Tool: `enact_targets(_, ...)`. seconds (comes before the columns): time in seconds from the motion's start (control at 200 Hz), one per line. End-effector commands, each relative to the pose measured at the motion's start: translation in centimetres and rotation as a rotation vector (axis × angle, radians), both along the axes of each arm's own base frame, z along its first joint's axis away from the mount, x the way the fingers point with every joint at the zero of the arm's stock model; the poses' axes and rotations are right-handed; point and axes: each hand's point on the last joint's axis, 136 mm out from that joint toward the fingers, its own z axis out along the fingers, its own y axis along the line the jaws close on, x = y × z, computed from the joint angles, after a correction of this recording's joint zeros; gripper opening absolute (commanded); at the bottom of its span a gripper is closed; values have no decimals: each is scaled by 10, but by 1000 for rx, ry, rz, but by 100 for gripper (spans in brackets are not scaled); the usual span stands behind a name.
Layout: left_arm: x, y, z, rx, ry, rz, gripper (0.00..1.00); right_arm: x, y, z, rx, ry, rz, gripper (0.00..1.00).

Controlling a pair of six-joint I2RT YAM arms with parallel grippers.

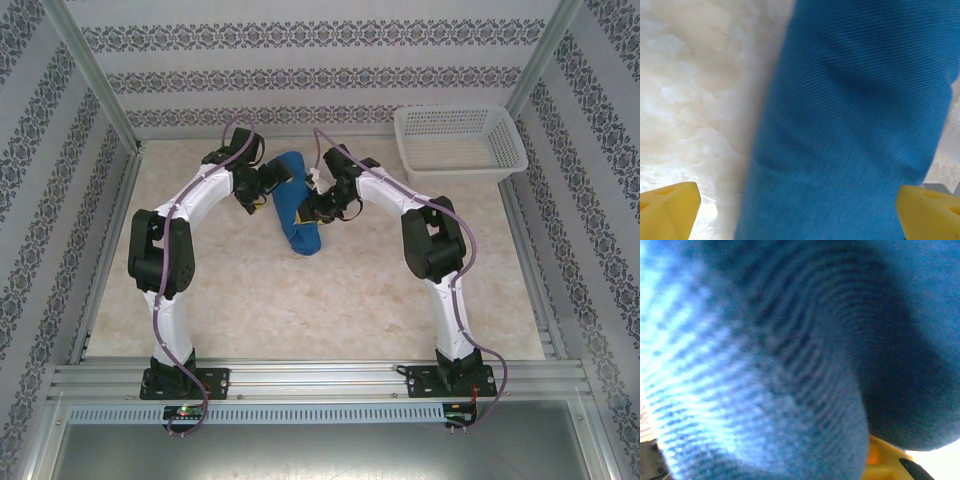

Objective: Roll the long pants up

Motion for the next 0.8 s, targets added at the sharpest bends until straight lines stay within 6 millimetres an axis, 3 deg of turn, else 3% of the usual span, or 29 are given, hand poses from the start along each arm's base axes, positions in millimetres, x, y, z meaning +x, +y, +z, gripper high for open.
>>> enact_targets(0.0,17,-4,13,-36,-108,0,100,-50,14,-26,72,300,39,0)
enact_targets(0.205,33,-7,-15,-34,-128,0,100,-62,9,-35,64,343,62,0)
enact_targets(0.36,31,-14,-47,-42,-78,-4,100,-66,4,-39,59,358,59,0)
enact_targets(0.689,31,-41,-98,-59,-74,-35,98,-74,-2,-36,68,381,60,0)
enact_targets(0.729,30,-42,-104,-61,-65,-33,90,-74,-3,-35,64,377,59,0)
enact_targets(0.779,32,-44,-106,-71,-71,-35,57,-75,-4,-34,58,375,60,0)
enact_targets(0.794,33,-44,-106,-73,-73,-33,42,-75,-4,-34,55,374,61,0)
